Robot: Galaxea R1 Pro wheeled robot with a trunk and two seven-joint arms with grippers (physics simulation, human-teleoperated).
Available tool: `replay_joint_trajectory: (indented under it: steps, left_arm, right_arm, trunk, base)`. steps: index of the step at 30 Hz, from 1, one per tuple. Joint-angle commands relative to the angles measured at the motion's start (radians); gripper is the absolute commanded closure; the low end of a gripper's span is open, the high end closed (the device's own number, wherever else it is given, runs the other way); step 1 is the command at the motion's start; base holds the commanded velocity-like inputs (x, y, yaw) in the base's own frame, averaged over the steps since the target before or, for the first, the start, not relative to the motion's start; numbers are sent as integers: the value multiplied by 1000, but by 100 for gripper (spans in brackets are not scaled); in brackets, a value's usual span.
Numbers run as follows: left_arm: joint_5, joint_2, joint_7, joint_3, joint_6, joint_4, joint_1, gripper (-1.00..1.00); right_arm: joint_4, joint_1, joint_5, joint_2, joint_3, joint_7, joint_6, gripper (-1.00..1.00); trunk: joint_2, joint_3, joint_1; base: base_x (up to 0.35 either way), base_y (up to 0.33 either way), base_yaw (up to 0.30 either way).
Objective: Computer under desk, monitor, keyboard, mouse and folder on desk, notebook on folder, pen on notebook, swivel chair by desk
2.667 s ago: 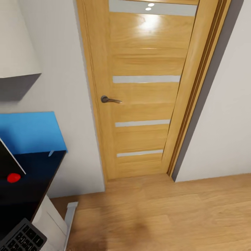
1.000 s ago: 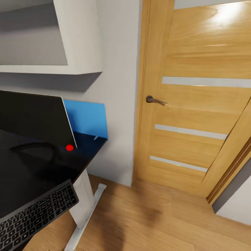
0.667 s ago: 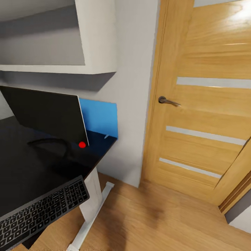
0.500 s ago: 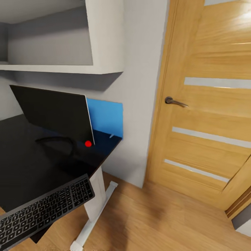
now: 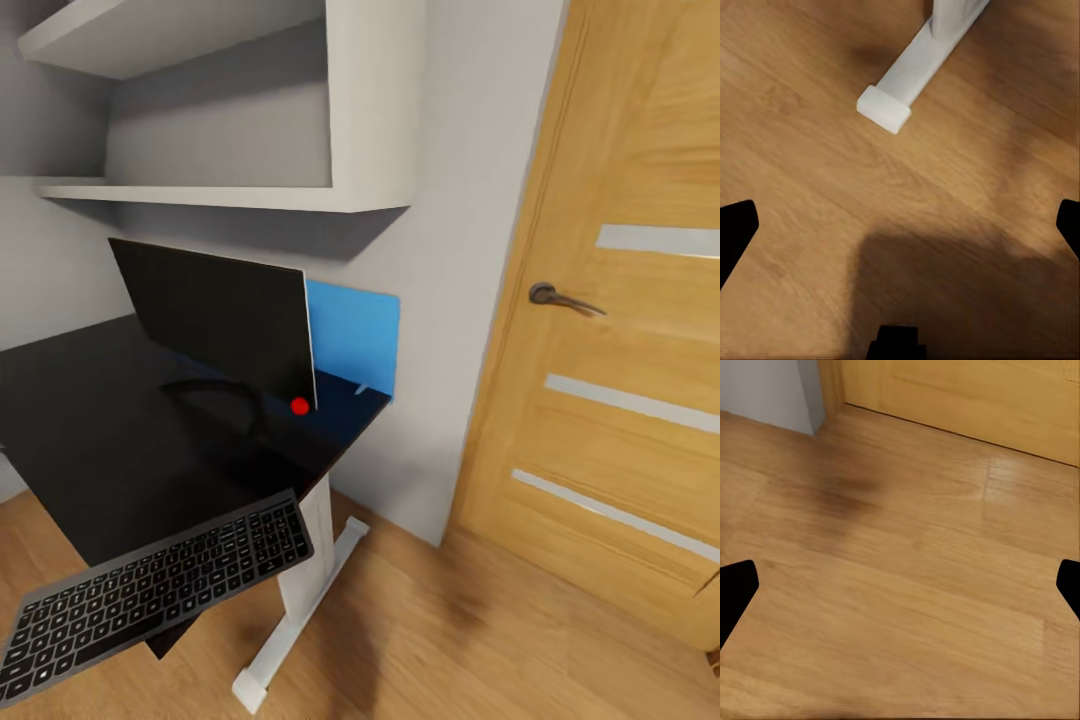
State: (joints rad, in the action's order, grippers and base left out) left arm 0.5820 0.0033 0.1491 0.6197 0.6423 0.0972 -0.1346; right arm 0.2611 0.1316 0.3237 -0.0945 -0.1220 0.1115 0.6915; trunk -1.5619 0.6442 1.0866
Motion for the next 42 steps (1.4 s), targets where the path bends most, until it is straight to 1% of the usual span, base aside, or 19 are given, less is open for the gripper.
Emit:
replay_joint_trajectory:
  steps: [1,2,6,8,17,22,23,25,28,42]
  left_arm:
    - [0,0,9,8,-2,3,0,-100]
    - [0,-1,9,8,-5,5,0,-100]
    - [2,-22,8,10,-11,13,0,-100]
    - [2,-23,9,9,-12,12,0,-100]
    - [10,-15,10,1,-7,13,0,-100]
    - [13,1,15,-3,34,12,0,-100]
    - [25,4,17,-4,48,12,0,-100]
    - [38,5,17,-5,58,12,0,-100]
    - [45,6,17,-5,63,12,0,-100]
    - [48,6,18,-5,65,12,0,-100]
  right_arm:
    - [-1,0,3,-1,-9,8,2,-100]
    - [-3,0,3,-1,-9,8,2,-100]
    - [-7,0,4,-2,-7,10,2,-100]
    - [-8,0,4,-2,-7,10,2,-100]
    - [-8,0,4,-4,-7,10,2,-100]
    - [-8,0,4,-3,-7,9,2,-100]
    - [-8,0,3,-2,-7,10,2,-100]
    - [-8,0,3,-2,-7,10,2,-100]
    - [-9,0,3,-1,-8,9,2,-100]
    - [-9,0,3,4,-11,8,3,-100]
  trunk:
    - [0,1,0]
    - [0,1,0]
    - [0,1,0]
    - [0,1,0]
    - [0,1,0]
    - [0,1,0]
    - [0,1,0]
    - [0,1,0]
    - [0,1,0]
    - [0,1,0]
  base:
    - [0,0,232]
    - [0,0,230]
    - [0,0,219]
    - [0,0,216]
    - [0,0,215]
    - [0,0,223]
    - [0,0,248]
    - [0,0,260]
    - [0,0,270]
    - [0,0,275]
